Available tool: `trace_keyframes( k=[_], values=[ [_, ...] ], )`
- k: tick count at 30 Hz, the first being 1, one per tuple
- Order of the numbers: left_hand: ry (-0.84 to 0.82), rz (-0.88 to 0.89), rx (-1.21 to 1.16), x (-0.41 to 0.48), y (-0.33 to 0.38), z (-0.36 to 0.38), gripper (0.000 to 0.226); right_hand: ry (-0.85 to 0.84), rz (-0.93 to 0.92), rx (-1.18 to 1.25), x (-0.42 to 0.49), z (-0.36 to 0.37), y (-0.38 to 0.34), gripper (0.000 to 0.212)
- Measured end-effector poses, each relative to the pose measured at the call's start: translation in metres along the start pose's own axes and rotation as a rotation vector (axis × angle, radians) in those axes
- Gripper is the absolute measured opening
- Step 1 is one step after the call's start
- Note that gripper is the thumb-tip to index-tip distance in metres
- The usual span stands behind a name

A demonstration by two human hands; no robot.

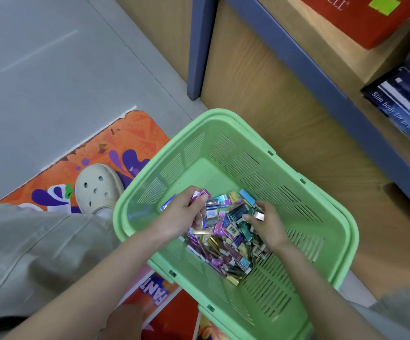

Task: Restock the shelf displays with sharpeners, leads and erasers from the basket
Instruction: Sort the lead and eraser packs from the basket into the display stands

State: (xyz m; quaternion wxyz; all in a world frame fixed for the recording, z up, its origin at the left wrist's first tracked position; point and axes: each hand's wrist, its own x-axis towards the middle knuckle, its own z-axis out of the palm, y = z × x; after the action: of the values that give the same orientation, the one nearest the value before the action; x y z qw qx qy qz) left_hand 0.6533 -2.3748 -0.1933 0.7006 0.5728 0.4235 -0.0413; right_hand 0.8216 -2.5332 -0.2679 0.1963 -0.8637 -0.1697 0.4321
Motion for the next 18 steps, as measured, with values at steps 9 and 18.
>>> trace_keyframes(
  k=[9, 18],
  values=[
    [0.032, -0.050, 0.029, 0.007, -0.012, 0.007, 0.024, -0.028, 0.142, -0.399, 0.018, 0.010, 0.051, 0.091],
    [0.031, -0.111, 0.008, 0.015, -0.014, 0.017, 0.017, -0.101, 0.133, -0.426, 0.018, 0.028, 0.051, 0.048]
  ],
)
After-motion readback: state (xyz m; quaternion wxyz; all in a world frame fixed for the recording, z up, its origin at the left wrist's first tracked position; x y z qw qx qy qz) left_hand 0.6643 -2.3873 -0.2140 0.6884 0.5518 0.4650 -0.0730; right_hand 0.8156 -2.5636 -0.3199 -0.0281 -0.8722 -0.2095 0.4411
